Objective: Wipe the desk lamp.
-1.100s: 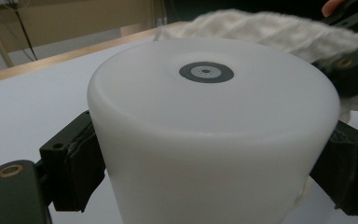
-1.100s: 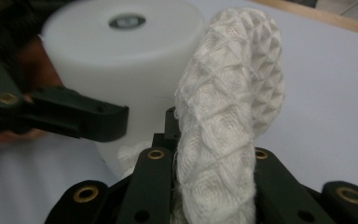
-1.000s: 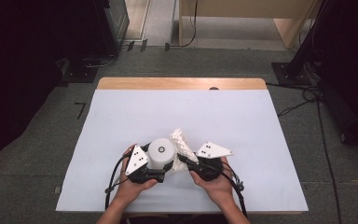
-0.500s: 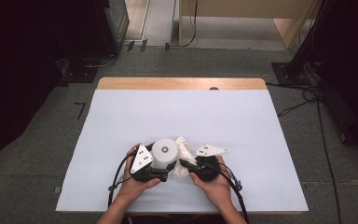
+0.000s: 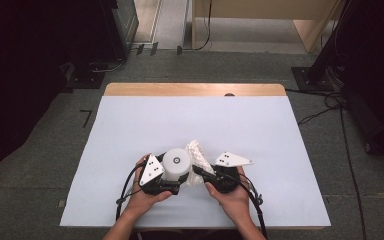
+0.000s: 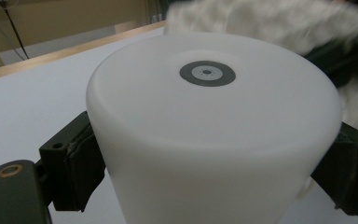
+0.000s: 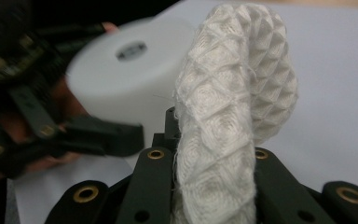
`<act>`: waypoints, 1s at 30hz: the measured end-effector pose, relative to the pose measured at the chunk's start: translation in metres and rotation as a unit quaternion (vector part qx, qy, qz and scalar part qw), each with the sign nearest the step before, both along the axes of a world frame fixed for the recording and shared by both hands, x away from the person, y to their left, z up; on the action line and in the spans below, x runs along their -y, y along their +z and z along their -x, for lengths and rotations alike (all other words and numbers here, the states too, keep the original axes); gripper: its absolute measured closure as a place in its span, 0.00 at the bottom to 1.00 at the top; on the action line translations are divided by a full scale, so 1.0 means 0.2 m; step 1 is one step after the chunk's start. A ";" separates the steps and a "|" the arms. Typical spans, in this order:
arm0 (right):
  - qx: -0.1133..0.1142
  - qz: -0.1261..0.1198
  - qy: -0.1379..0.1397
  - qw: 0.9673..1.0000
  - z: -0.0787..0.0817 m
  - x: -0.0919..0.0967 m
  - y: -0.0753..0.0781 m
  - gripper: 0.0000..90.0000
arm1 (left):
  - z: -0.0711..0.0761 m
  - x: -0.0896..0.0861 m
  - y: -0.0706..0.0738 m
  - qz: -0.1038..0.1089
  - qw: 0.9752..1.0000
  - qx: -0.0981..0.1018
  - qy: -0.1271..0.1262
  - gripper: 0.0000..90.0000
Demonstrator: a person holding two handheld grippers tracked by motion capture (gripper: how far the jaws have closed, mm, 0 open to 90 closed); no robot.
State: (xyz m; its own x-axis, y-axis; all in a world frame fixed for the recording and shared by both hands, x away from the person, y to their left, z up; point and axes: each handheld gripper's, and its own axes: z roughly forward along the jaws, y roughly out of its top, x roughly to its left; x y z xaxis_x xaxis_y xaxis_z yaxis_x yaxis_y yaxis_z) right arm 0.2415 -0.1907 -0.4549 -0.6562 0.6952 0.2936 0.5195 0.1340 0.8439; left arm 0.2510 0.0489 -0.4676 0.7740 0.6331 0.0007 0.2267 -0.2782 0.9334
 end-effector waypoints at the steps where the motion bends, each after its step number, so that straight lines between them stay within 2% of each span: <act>1: -0.014 0.006 0.000 1.000 -0.01 0.00 -0.03 0.88 | 0.00 0.00 0.00 0.000 1.000 0.000 -0.001 0.10; 2: -0.025 0.009 0.001 1.000 -0.02 0.00 -0.05 0.88 | 0.00 0.00 0.00 0.000 1.000 0.002 -0.003 0.10; 4: -0.030 0.011 -0.002 0.999 -0.03 0.01 -0.07 0.88 | -0.01 -0.01 0.00 0.001 1.000 0.005 -0.008 0.10; 7: -0.013 0.009 -0.030 0.999 -0.04 0.06 -0.03 0.88 | -0.01 -0.02 -0.01 0.005 1.000 0.008 -0.010 0.10; 10: -0.006 0.000 -0.052 0.999 -0.05 0.13 -0.01 0.88 | -0.01 -0.01 -0.01 0.006 1.000 0.001 0.000 0.09; 13: -0.007 -0.004 -0.065 0.998 -0.06 0.17 0.00 0.88 | 0.02 0.00 0.00 -0.001 1.000 -0.003 0.031 0.04; 14: -0.005 -0.004 -0.068 0.998 -0.06 0.18 0.00 0.87 | 0.04 0.01 0.00 0.002 0.999 -0.006 0.048 0.03; 16: -0.004 -0.002 -0.071 0.997 -0.06 0.19 0.00 0.87 | 0.06 0.03 0.00 0.006 0.997 -0.015 0.076 0.03; 18: -0.002 0.001 -0.072 0.997 -0.06 0.19 0.00 0.87 | 0.08 0.06 0.00 -0.005 0.994 -0.018 0.103 0.03; 19: -0.001 0.002 -0.072 0.997 -0.06 0.19 0.00 0.87 | 0.09 0.08 0.00 -0.005 0.994 -0.019 0.107 0.03; 22: -0.004 0.006 -0.066 0.998 -0.06 0.17 0.00 0.87 | 0.09 0.13 -0.01 -0.025 0.990 -0.018 0.137 0.03; 23: -0.005 0.008 -0.063 0.998 -0.06 0.16 -0.01 0.87 | 0.10 0.13 -0.01 -0.027 0.989 -0.010 0.147 0.05; 24: -0.006 0.009 -0.062 0.998 -0.06 0.16 -0.01 0.87 | 0.10 0.13 -0.01 -0.024 0.989 -0.010 0.144 0.09; 26: -0.004 0.008 -0.058 0.998 -0.06 0.15 -0.01 0.87 | 0.08 0.11 -0.01 -0.023 0.992 -0.012 0.127 0.09; 28: -0.003 0.006 -0.055 0.998 -0.05 0.14 0.00 0.87 | 0.06 0.07 0.00 -0.014 0.995 -0.013 0.102 0.09; 29: -0.001 0.003 -0.053 0.999 -0.05 0.13 0.01 0.87 | 0.06 0.06 0.01 -0.003 0.996 -0.014 0.093 0.09; 30: 0.001 0.002 -0.052 0.999 -0.05 0.13 0.01 0.87 | 0.04 0.03 0.03 0.019 0.997 -0.018 0.072 0.10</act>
State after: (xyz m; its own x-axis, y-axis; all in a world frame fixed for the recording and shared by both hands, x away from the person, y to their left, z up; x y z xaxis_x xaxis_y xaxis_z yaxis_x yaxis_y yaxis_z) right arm 0.2506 -0.2170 -0.4519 -0.5814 0.7600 0.2904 0.5294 0.0824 0.8443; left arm 0.2428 0.0436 -0.4624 0.6737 0.7371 -0.0525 0.2957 -0.2038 0.9333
